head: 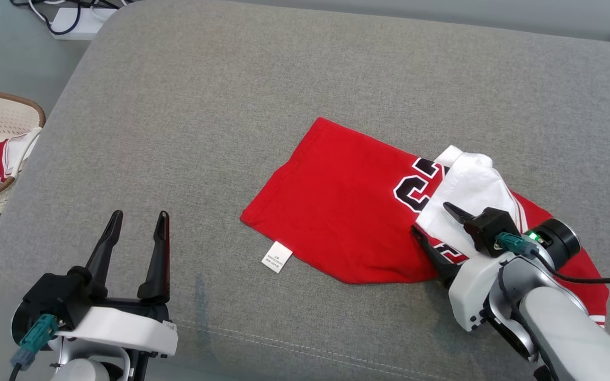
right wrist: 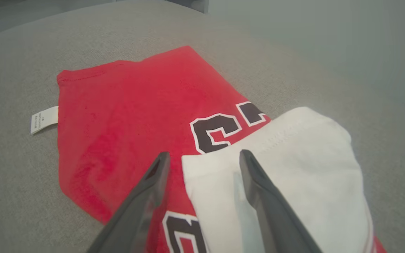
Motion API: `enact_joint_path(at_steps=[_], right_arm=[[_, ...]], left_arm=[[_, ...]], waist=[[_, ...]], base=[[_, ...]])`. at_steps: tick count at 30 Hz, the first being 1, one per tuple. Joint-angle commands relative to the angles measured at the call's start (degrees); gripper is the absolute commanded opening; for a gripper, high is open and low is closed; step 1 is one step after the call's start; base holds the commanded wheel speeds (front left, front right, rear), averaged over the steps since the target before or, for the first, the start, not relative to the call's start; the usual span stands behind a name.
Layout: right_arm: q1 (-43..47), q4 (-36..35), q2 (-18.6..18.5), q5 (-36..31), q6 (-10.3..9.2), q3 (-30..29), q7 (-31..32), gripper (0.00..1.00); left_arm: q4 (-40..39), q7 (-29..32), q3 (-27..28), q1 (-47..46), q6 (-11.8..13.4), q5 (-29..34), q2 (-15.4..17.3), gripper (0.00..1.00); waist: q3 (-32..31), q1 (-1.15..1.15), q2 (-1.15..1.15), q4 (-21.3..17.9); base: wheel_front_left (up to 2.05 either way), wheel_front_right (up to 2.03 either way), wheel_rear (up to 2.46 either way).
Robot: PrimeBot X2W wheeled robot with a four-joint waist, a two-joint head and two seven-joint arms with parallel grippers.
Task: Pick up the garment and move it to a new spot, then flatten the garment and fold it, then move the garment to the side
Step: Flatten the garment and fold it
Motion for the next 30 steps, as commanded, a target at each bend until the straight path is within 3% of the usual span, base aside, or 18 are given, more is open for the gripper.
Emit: enact_joint_path(at_steps=[1, 5, 6, 7, 9, 20, 24, 27, 29, 30], right_arm=[[-1.2, -0.6, -0.6, -0.2, -0.17, 1.6, 0.8, 1.0], [-2.4, 1.0, -1.1, -0.6, -0.17, 2.3, 3.3, 1.0], [-2.6, 1.2, -1.2, -0.7, -0.17, 2.3, 3.9, 0.86], [-2.8, 1.3, -1.3, -0.8, -0.17, 2.2, 4.2, 0.48], [-2.8, 1.3, -1.4, -0.9, -0.17, 1.4, 4.7, 0.0], [-1.8, -2.3, -1.9, 0.5, -0.17, -5.1, 3.6, 0.0], [-0.9, -3.7, -1.7, 1.6, -0.17, -13.4, 1.0, 0.0], [2.0, -6.1, 0.7, 2.8, -0.17, -22.3, -3.6, 0.0], [2.8, -7.1, 1.6, 3.3, -0.17, -23.9, -4.8, 0.0], [3.6, -7.9, 2.3, 3.4, -0.17, -25.1, -5.7, 0.2]], left_arm=[[-0.8, -0.7, 2.2, -3.1, -0.4, 0.4, 1.0, 1.0], [0.3, -1.2, 2.2, -3.3, -0.7, 0.3, 0.5, 1.0], [0.4, -1.3, 2.3, -3.4, -0.7, 0.2, 0.4, 1.0], [0.6, -1.4, 2.3, -3.4, -0.7, 0.2, 0.4, 1.0], [1.0, -1.6, 2.4, -3.5, -0.8, 0.2, 0.2, 1.0], [2.4, -2.2, 2.4, -4.2, -1.4, 0.1, -0.3, 1.0], [2.7, -2.3, 2.1, -4.5, -1.7, 0.2, -0.3, 1.0], [2.9, -2.3, 2.2, -4.6, -1.7, 0.2, -0.1, 1.0], [2.8, -2.3, 2.3, -4.6, -1.6, 0.2, 0.1, 1.0], [2.8, -2.2, 2.3, -4.5, -1.6, 0.2, 0.3, 1.0]], waist=[[0.3, 0.0, 0.0, 0.4], [0.5, 0.0, 0.0, 0.7], [0.5, 0.0, 0.0, 0.6], [0.6, 0.0, 0.0, 0.6], [0.6, 0.0, 0.0, 0.5], [0.6, 0.0, 0.0, -0.8], [0.4, 0.0, 0.0, -1.2], [0.0, 0.0, 0.0, -2.2], [-0.1, 0.0, 0.0, -2.6], [-0.2, 0.0, 0.0, -3.1]], base=[[0.0, 0.0, 0.0], [0.0, 0.0, 0.0], [0.0, 0.0, 0.0], [0.0, 0.0, 0.0], [0.0, 0.0, 0.0], [0.0, 0.0, 0.0], [0.0, 0.0, 0.0], [0.0, 0.0, 0.0], [0.0, 0.0, 0.0], [0.0, 0.0, 0.0]])
